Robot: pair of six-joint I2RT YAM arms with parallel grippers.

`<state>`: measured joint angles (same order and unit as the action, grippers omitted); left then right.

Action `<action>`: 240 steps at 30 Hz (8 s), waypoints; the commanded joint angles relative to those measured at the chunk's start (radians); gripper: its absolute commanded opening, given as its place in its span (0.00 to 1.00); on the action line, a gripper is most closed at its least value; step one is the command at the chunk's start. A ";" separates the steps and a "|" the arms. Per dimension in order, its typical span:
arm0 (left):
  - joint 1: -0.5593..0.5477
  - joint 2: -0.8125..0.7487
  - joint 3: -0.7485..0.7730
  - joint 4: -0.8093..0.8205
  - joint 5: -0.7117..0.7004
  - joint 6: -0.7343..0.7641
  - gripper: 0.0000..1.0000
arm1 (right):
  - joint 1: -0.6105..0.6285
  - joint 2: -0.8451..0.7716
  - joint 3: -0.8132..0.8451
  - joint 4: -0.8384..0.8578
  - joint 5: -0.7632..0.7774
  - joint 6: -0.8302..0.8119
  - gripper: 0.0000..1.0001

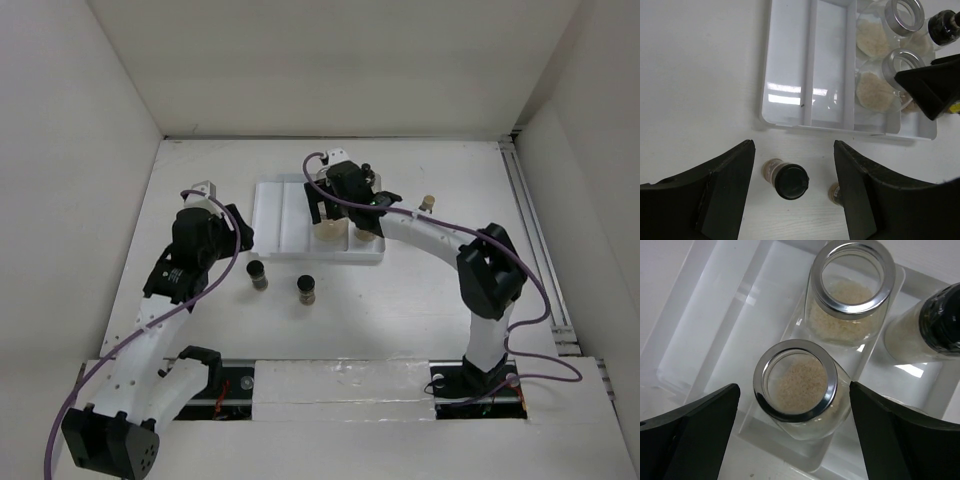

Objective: Organize the condiment bottles

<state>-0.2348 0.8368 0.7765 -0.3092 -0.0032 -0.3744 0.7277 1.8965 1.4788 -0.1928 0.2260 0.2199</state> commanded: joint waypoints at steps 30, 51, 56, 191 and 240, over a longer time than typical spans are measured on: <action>0.043 -0.271 0.032 0.065 -0.106 -0.103 0.50 | 0.349 -0.082 -0.060 0.135 -0.268 -0.062 0.84; 0.012 -0.314 0.052 0.064 -0.187 -0.132 0.50 | 0.368 0.206 0.175 0.144 -0.229 -0.044 0.59; 0.012 -0.323 0.043 0.064 -0.169 -0.132 0.50 | 0.368 0.172 0.175 0.144 -0.214 -0.024 0.36; -0.888 0.403 0.003 0.019 -0.710 -0.445 0.45 | -0.218 -0.979 -0.542 0.081 -0.221 0.065 0.97; -0.287 0.574 0.331 0.294 -0.580 -0.173 0.29 | -0.152 -0.999 -0.580 0.070 -0.203 0.085 0.97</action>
<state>-0.5385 1.3869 1.0565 -0.0425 -0.5888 -0.5541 0.5644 0.9199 0.9089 -0.1383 0.0177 0.2955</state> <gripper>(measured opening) 0.388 0.971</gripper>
